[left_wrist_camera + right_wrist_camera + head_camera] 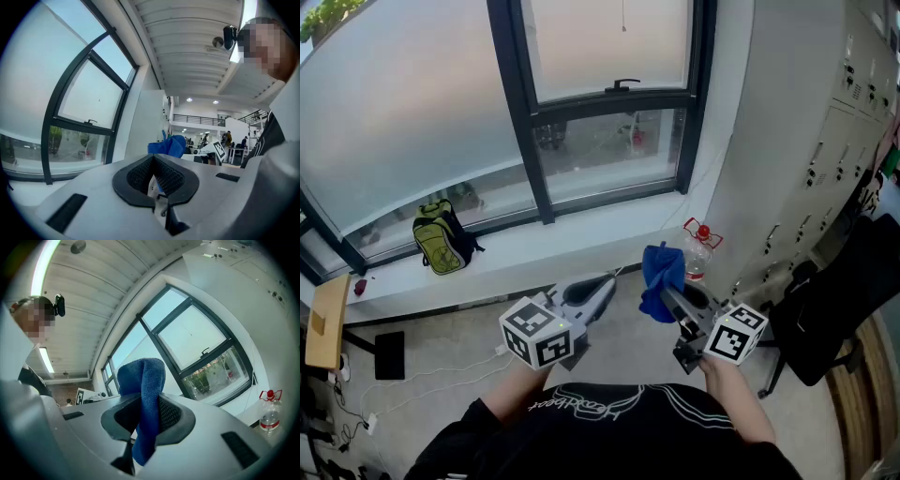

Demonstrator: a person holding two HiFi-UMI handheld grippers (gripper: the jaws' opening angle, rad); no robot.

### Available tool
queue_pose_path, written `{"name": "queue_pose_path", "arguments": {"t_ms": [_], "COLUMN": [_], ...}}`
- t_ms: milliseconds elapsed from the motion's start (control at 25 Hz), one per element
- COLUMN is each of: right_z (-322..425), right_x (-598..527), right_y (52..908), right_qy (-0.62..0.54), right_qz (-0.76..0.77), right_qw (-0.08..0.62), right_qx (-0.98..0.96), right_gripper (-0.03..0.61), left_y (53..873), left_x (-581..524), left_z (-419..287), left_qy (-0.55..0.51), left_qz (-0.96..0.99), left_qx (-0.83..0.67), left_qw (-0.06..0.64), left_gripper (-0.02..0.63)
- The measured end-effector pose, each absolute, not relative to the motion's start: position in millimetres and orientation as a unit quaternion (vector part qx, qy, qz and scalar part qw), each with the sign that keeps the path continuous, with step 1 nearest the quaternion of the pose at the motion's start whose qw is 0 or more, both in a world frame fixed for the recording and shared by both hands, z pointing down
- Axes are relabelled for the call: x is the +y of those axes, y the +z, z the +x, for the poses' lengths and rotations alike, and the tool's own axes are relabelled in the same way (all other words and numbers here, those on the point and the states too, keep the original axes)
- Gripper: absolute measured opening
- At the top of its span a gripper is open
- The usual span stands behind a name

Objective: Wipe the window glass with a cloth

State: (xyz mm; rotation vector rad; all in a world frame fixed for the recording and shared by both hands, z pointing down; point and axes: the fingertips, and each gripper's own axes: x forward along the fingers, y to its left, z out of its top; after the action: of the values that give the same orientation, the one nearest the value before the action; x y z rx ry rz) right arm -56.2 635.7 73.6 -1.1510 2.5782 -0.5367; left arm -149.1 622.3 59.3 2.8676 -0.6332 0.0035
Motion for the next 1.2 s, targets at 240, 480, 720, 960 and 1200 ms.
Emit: {"name": "queue_pose_path", "arguments": {"t_ms": [240,480,720,960,1200], "right_z": [-58,-58,-60,-54,-48], "right_x": [636,633,630,610,536], "right_y": [75,79,83,96,115], "right_qy": [-0.188,-0.194,-0.202,-0.214,-0.223], "right_qz": [-0.395,-0.389,-0.375,-0.374,-0.352], "right_qw": [0.147,0.155,0.169,0.179,0.191], "right_qx": [0.887,0.887,0.889,0.884,0.889], "right_gripper": [0.063,0.063,0.063,0.063,0.063], "left_y": [60,64,69,80,97], "left_x": [620,618,610,589,518], "left_z": [-152,-154,-159,-159,-160], "left_qy": [0.002,-0.003,-0.01,-0.007,-0.005], "left_qz": [0.971,0.969,0.966,0.963,0.951], "left_qx": [-0.213,-0.217,-0.224,-0.232,-0.271], "left_qw": [0.11,0.115,0.126,0.136,0.15], "left_gripper": [0.006,0.006,0.006,0.006,0.006]}}
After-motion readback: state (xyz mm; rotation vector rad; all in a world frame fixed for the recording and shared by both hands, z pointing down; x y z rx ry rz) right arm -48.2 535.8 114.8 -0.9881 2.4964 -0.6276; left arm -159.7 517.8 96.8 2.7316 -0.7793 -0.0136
